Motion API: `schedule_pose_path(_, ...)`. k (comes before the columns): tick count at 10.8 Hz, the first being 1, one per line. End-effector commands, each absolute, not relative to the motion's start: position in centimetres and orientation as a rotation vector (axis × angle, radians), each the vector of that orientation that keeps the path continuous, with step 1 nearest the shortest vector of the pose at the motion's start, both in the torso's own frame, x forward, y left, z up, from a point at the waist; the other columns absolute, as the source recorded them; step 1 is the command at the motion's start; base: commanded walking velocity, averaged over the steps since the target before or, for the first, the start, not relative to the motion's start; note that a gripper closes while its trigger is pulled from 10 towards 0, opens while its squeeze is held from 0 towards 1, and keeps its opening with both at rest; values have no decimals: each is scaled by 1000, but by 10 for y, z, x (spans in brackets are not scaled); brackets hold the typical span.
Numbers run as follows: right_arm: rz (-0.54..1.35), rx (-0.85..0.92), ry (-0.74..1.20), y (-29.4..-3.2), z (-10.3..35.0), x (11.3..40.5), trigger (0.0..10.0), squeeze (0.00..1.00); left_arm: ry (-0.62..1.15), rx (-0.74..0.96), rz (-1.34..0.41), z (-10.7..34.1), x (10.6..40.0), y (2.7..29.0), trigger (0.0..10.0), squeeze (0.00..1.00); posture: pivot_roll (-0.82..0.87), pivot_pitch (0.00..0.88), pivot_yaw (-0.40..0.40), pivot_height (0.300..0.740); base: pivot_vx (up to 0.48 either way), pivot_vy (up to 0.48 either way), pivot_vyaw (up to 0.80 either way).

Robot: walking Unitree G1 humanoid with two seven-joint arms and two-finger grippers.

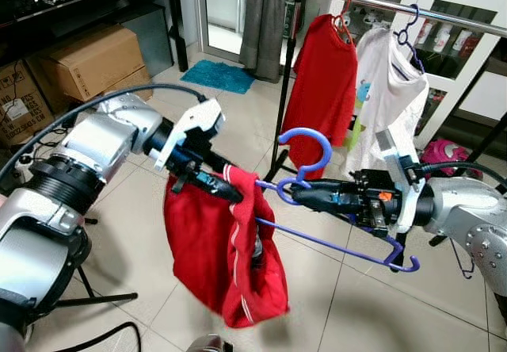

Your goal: Hang hanger

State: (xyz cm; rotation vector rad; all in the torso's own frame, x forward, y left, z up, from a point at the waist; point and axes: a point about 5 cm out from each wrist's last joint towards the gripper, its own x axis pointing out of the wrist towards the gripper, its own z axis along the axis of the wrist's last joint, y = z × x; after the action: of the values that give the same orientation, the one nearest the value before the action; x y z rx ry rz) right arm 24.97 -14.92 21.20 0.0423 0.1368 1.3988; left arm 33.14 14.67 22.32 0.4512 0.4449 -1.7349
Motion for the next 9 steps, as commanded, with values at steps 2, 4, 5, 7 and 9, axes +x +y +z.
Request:
schedule_pose_path(2,1471,12,52,-142,230,248,10000,0,463,512,-1758,223,329,144,0,0,110,0,13,740,0,0,0)
schedule_pose_path(4,1472,10,51,-141,230,249,10000,0,473,534,-1766,220,328,143,0,0,111,0,17,740,0,0,0)
schedule_pose_path(5,1471,10,49,-141,230,249,10000,0,460,544,-1761,219,329,143,0,0,109,0,20,740,0,0,0)
schedule_pose_path(7,1466,9,46,-141,230,249,10000,0,452,550,-1759,216,329,144,0,0,109,0,20,740,0,0,0)
schedule_pose_path(9,1464,18,51,-139,229,249,10000,0,426,499,-1745,211,326,148,0,0,112,0,16,740,0,0,0)
